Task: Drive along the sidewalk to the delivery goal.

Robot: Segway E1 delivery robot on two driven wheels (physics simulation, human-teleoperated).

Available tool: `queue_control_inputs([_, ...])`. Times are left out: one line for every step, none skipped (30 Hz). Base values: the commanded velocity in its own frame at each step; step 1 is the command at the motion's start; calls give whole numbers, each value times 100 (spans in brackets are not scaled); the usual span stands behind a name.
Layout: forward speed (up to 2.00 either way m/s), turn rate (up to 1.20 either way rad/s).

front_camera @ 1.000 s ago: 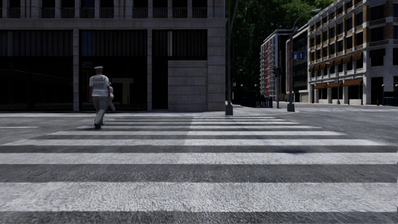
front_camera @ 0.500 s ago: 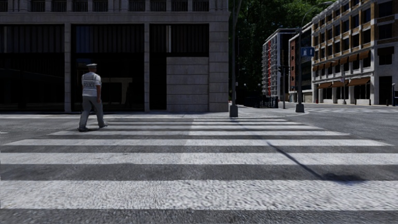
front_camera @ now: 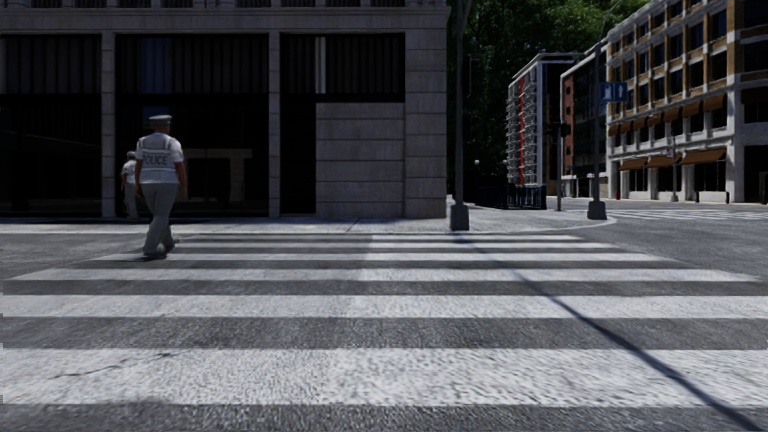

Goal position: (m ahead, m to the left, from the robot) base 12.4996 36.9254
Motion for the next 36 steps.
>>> queue_control_inputs([200, 0])
queue_control_inputs([200, 0])
queue_control_inputs([200, 0])
queue_control_inputs([200, 0])
queue_control_inputs([200, 0])
queue_control_inputs([200, 0])
queue_control_inputs([200, 0])
queue_control_inputs([200, 0])
queue_control_inputs([200, 0])
queue_control_inputs([200, 0])
queue_control_inputs([200, 0])
queue_control_inputs([200, 0])
queue_control_inputs([200, 0])
queue_control_inputs([200, 0])
queue_control_inputs([200, 0])
queue_control_inputs([200, 0])
queue_control_inputs([200, 0])
queue_control_inputs([200, 0])
queue_control_inputs([200, 0])
queue_control_inputs([200, 0])
queue_control_inputs([200, 0])
queue_control_inputs([200, 0])
queue_control_inputs([200, 0])
queue_control_inputs([200, 0])
queue_control_inputs([200, 0])
queue_control_inputs([200, 0])
queue_control_inputs([200, 0])
queue_control_inputs([200, 0])
queue_control_inputs([200, 0])
queue_control_inputs([200, 0])
queue_control_inputs([200, 0])
queue_control_inputs([200, 0])
queue_control_inputs([200, 0])
queue_control_inputs([200, 0])
queue_control_inputs([200, 0])
queue_control_inputs([200, 0])
